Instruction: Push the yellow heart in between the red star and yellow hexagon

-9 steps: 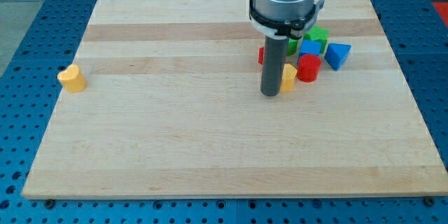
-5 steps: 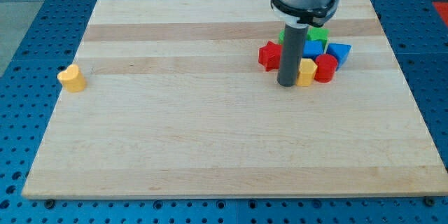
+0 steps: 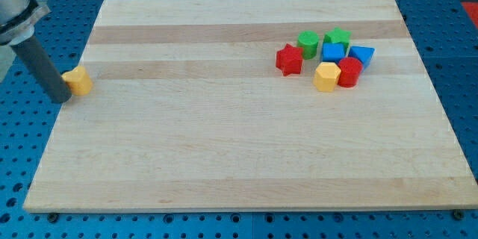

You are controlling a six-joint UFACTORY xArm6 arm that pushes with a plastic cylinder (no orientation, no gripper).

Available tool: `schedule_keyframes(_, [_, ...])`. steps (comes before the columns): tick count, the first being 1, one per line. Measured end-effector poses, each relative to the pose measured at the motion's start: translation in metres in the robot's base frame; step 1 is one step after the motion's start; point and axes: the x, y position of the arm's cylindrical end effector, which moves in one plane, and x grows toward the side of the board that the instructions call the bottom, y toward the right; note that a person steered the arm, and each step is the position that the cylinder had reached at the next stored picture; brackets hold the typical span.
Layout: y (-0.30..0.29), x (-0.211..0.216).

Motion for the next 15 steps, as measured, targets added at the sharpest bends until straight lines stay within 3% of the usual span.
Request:
schedule_keyframes(1, [0.005,-0.028])
schedule_keyframes(3, [0.076,-0.072])
schedule_keyframes(4, [0.089,-0.117])
schedule_keyframes(6, [0.057,-0.189])
schedule_keyframes(7, [0.096,-0.160])
schedule_keyframes(9, [0.205,-0.145])
schedule_keyframes(11, [0.242,-0.067])
schedule_keyframes(13, [0.313,-0.017])
schedule_keyframes(15, [0.311,0.005])
